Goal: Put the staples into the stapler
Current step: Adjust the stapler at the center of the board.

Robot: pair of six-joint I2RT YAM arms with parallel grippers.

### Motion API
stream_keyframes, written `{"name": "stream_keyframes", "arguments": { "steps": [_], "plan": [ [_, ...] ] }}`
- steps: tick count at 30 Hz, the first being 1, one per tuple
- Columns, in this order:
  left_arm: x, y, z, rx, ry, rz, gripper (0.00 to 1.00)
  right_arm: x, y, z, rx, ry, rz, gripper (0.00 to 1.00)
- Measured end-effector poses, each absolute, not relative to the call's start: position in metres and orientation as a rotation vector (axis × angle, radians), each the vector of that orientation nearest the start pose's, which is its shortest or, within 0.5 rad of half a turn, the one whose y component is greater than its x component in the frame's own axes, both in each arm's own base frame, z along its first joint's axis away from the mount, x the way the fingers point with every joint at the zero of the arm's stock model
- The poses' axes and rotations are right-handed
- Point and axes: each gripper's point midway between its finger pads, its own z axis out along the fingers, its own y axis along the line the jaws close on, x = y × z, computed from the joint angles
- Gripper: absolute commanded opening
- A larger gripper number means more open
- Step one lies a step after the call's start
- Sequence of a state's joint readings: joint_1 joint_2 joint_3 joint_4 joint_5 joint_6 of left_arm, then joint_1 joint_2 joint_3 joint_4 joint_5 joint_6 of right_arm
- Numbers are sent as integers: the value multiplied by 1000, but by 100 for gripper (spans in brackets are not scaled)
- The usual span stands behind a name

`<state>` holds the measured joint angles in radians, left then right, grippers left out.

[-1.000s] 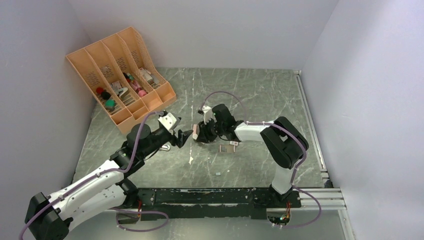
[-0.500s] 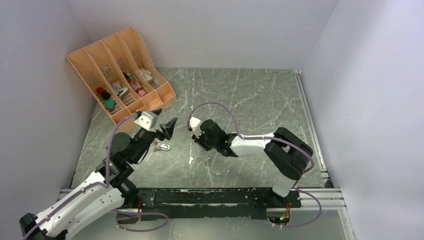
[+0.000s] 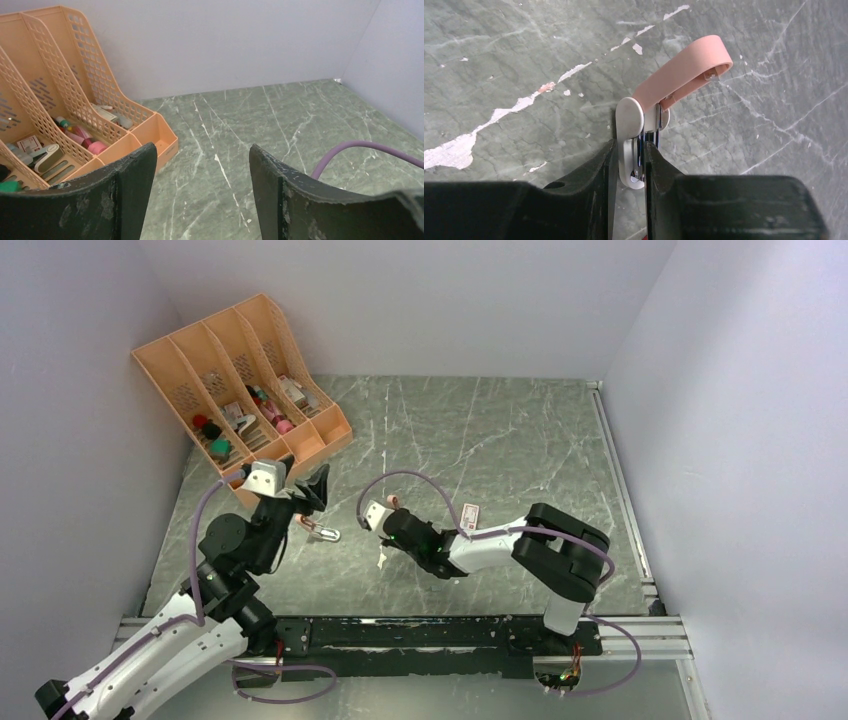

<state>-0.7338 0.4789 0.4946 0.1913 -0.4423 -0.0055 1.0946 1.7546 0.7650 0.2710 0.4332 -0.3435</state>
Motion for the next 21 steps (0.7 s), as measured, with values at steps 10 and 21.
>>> {"name": "stream_keyframes", "arguments": {
  "steps": [10, 21],
  "plan": [
    [249, -121, 300, 123, 1409, -302, 73, 255, 325, 24, -1289, 1769, -71, 47],
    [253, -119, 289, 112, 1452, -275, 73, 241, 333, 39, -1246, 1768, 79, 48]
  ]
}}
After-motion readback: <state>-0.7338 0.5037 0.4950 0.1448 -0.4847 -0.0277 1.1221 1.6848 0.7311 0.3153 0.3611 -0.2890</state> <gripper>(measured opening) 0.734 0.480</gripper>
